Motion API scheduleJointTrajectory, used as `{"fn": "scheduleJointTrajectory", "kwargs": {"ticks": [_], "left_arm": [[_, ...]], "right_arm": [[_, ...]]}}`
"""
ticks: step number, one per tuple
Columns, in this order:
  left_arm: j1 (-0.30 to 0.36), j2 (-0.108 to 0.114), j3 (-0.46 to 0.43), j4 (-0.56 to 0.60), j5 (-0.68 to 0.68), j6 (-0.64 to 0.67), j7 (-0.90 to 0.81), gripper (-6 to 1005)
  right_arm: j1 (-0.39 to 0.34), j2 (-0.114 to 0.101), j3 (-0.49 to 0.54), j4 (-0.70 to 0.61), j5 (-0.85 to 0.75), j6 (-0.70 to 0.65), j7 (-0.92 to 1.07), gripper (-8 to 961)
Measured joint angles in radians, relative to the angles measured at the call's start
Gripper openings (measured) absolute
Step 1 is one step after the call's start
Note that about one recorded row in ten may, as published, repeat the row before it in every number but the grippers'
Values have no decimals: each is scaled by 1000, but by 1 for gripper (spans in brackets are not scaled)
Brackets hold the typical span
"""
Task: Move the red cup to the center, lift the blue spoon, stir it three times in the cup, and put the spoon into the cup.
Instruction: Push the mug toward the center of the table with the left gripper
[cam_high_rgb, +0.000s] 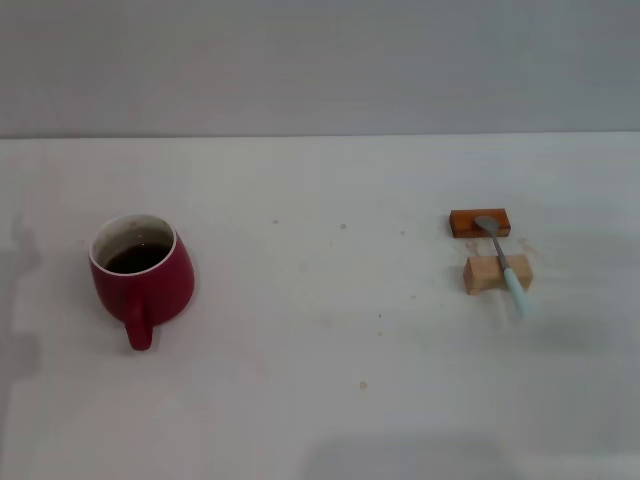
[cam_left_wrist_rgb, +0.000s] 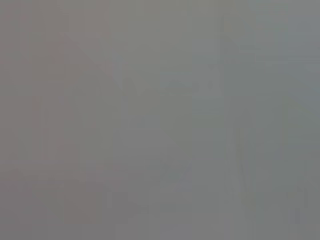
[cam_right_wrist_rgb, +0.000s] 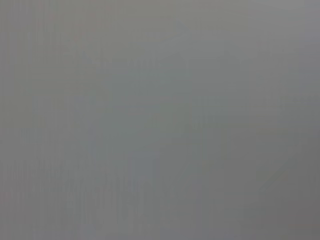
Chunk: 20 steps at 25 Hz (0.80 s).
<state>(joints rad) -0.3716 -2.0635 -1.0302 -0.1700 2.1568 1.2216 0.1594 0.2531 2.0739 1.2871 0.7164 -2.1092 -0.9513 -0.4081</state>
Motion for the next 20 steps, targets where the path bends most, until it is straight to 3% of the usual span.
{"fn": "scheduleJointTrajectory", "kwargs": {"ticks": [9, 14, 20], "left_arm": [[15, -3, 88, 3, 0, -5, 189, 295], [26, -4, 134, 11, 0, -22, 265, 118], [28, -3, 224, 13, 0, -87, 423, 121]], "right_arm": [[-2, 1, 0, 0, 0, 0, 0, 603], [-3, 1, 0, 0, 0, 0, 0, 602], [-3, 1, 0, 0, -2, 0, -3, 603]]}}
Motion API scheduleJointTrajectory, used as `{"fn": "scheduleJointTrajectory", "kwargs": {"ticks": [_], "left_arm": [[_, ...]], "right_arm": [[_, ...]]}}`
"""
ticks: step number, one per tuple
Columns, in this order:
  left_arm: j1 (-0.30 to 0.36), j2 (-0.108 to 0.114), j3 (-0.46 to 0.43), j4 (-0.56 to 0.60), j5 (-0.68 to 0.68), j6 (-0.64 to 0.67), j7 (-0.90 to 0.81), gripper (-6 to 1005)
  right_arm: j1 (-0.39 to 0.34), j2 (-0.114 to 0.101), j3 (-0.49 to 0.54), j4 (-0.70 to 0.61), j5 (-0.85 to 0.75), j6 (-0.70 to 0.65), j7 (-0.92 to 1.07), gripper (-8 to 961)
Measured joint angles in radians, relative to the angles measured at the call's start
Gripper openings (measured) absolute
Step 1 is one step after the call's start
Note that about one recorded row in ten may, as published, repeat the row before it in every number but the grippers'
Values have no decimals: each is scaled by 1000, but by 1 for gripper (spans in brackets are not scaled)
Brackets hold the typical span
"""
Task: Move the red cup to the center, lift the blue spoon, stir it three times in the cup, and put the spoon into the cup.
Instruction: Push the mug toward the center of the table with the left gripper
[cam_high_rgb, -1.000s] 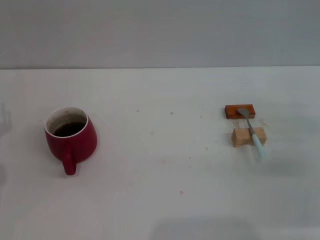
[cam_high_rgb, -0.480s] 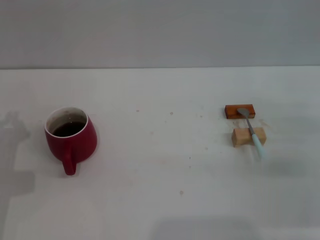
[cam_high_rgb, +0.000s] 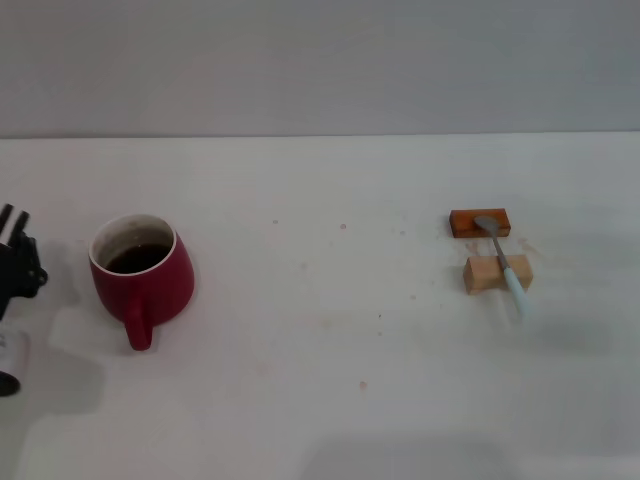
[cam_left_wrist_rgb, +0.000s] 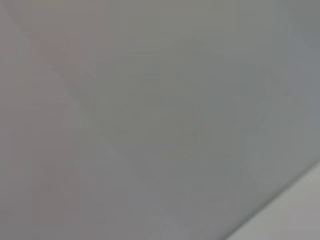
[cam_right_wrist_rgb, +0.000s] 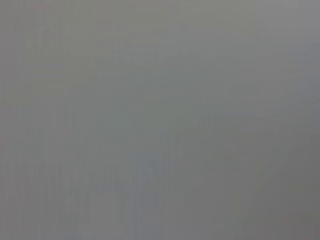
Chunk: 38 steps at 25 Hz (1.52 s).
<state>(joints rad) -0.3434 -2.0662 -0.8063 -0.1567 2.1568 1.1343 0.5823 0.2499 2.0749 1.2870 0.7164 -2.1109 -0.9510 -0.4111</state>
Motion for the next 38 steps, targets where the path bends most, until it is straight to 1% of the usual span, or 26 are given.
{"fn": "scheduleJointTrajectory", "kwargs": {"ticks": [3, 7, 13, 17, 21, 24, 31, 38], "left_arm": [[0, -1, 38, -2, 0, -16, 57, 121], [0, -3, 45, -8, 0, -20, 85, 120], [1, -5, 41, -24, -5, -16, 122, 15], [-3, -5, 64, -25, -2, -20, 143, 15], [-6, -5, 121, -25, -1, -26, 169, 15], [-7, -5, 146, -25, 0, -31, 192, 15], [-11, -5, 173, -24, -1, -35, 194, 16], [-14, -5, 224, -51, 0, -37, 196, 16]], "right_arm": [[0, 0, 0, 0, -1, 0, -1, 603], [1, -1, 0, 1, -1, 0, -3, 603], [2, -1, 0, 2, -2, 0, -3, 602], [2, -1, 0, 2, -1, 0, -4, 602], [1, -1, 0, 2, 0, 0, -5, 602], [1, -1, 0, 2, 0, 0, -5, 602], [0, -1, 0, 4, -2, 0, -5, 603], [0, -1, 0, 8, -4, 0, -5, 603]]}}
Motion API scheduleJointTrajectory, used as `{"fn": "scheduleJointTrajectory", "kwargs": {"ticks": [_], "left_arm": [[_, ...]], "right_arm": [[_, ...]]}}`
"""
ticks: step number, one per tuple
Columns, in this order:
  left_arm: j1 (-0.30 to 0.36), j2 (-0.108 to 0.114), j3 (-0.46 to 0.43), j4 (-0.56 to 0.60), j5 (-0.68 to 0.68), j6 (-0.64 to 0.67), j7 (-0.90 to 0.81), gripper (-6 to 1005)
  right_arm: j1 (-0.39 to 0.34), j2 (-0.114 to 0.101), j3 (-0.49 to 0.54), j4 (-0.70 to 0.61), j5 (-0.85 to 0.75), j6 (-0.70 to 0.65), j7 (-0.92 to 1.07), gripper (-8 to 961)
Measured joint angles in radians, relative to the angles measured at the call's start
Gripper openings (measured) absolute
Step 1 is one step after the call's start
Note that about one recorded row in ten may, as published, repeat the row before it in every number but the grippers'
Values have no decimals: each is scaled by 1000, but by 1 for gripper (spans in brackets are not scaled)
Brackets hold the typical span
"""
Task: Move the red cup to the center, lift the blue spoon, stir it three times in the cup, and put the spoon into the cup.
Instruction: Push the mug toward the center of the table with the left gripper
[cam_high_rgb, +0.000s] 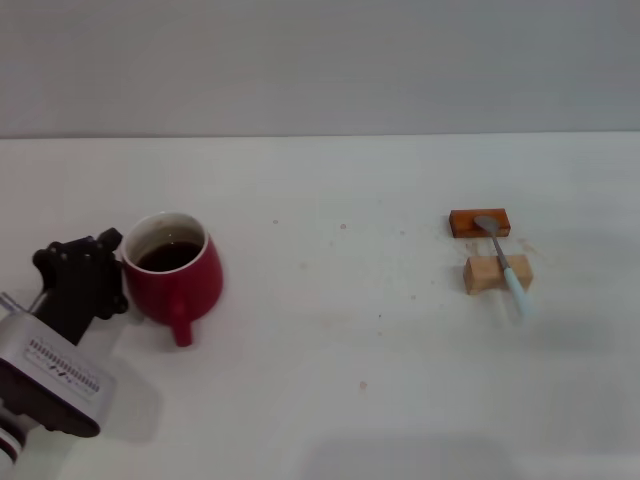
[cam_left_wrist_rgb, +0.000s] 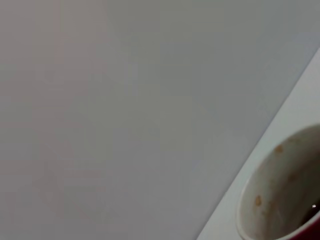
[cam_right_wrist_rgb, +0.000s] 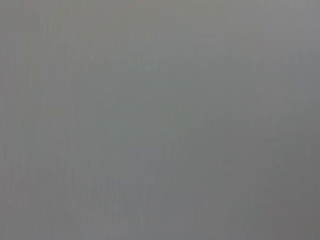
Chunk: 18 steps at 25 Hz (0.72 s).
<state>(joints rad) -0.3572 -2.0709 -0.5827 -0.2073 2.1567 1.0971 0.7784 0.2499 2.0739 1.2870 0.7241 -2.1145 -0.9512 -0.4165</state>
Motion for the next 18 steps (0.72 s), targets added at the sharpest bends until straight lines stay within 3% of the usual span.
{"fn": "scheduleJointTrajectory", "kwargs": {"ticks": [18], "left_arm": [[-9, -3, 101, -101, 0, -7, 1, 17]], "right_arm": [[1, 0, 0, 3, -1, 0, 0, 602]]}}
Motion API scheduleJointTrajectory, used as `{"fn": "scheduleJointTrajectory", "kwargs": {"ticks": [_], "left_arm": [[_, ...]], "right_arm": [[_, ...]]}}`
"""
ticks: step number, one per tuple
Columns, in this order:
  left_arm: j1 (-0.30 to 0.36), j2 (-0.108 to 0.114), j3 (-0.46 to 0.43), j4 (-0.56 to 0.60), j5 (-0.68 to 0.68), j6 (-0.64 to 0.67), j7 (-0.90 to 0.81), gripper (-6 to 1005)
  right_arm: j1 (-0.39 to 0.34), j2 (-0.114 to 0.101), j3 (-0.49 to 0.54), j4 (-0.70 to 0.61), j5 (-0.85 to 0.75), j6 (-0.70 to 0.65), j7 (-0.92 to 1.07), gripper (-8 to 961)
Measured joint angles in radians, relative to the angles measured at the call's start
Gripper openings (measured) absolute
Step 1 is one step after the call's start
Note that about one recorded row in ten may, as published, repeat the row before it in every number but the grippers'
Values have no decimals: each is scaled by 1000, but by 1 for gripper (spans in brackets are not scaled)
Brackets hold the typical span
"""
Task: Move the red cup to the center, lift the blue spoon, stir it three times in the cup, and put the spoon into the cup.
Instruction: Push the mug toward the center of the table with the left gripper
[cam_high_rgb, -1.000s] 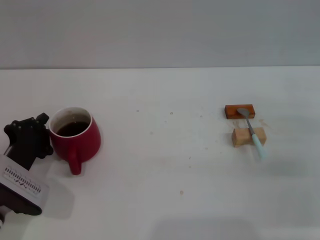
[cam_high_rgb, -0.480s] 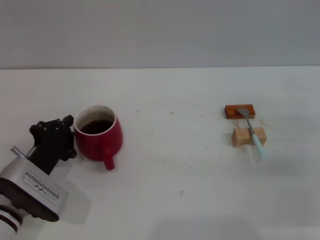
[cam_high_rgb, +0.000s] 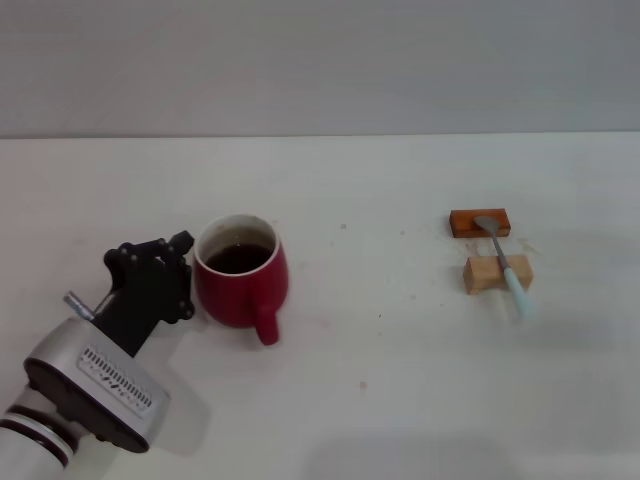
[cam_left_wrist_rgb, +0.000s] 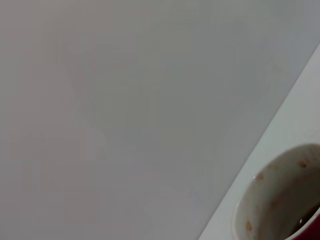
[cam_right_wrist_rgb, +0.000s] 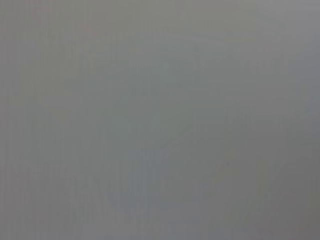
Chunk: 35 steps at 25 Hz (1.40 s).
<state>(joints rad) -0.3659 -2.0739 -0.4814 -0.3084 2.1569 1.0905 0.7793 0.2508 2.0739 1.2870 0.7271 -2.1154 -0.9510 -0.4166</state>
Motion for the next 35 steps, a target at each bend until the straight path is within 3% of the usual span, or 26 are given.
{"fn": "scheduleJointTrajectory", "kwargs": {"ticks": [9, 21, 35], "left_arm": [[-9, -2, 16, -22, 0, -12, 0, 17], [-86, -1, 8, 33, 0, -112, 96, 18], [-88, -3, 41, -19, 0, -131, 102, 19]], "right_arm": [[3, -1, 0, 0, 0, 0, 1, 602], [7, -3, 0, 0, 0, 0, 1, 603], [7, -3, 0, 0, 0, 0, 0, 603]]}}
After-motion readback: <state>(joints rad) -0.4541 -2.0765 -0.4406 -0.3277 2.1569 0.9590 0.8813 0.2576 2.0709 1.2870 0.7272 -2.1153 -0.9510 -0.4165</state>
